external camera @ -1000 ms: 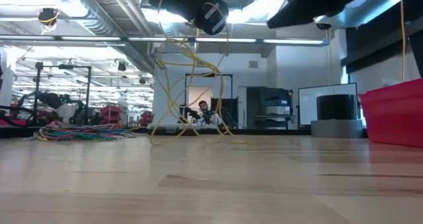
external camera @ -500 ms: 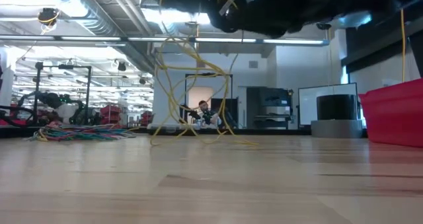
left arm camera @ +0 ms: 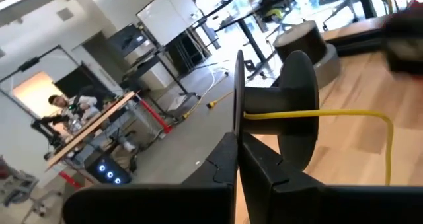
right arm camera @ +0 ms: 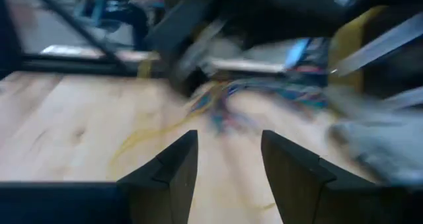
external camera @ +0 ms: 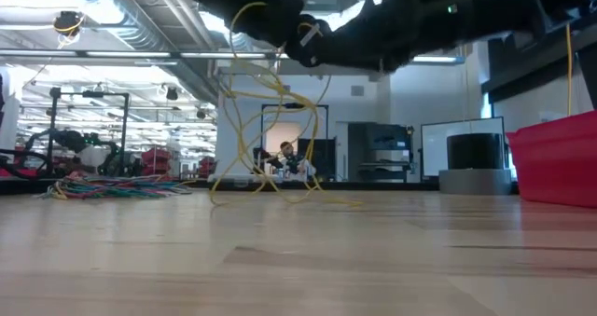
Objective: Coil cords
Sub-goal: Coil the yellow wire onto the black spool
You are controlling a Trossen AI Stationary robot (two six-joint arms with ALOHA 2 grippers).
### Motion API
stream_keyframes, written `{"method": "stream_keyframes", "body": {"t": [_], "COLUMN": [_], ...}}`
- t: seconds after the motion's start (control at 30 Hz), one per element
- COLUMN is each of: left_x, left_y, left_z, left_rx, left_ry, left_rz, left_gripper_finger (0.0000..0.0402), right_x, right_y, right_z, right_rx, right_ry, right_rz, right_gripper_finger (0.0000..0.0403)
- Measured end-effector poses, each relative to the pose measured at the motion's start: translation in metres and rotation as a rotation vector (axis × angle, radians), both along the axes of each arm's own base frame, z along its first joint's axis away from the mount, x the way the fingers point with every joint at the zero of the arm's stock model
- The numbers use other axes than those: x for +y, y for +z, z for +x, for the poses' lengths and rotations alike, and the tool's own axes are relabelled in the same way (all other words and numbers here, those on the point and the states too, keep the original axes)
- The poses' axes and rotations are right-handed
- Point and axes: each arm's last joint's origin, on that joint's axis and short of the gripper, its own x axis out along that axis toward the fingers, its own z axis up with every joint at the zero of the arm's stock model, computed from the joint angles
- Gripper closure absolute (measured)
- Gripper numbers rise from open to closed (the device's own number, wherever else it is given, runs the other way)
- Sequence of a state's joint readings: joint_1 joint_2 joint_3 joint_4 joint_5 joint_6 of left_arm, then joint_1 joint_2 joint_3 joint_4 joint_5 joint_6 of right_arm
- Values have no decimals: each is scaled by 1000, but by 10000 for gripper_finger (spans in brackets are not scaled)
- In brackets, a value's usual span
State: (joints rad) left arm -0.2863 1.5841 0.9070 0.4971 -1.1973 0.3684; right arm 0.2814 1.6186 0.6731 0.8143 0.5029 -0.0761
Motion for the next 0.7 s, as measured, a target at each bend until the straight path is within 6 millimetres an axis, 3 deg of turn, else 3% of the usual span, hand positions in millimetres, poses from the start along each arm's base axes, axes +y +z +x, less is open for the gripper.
{"method": "stream_keyframes", "body": {"t": [0.2,0.47,0.7], "left_x": [-7,-8,-10], "left_y": [5,6,7], "left_z": [-3,-3,-3], "left_rx": [-4,-6,2], "left_ry": [-26,-29,-42], "left_rz": [11,10,17], "left_gripper_finger": [400,400,400], "right_x": [-5,-17,-19], "right_y": [32,17,16], "right_z": [-18,-11,-8], "right_rx": [-4,91,81], "right_ry": [-35,-3,4], "right_rz": [-33,-48,-113], "right_gripper_finger": [233,241,307]}}
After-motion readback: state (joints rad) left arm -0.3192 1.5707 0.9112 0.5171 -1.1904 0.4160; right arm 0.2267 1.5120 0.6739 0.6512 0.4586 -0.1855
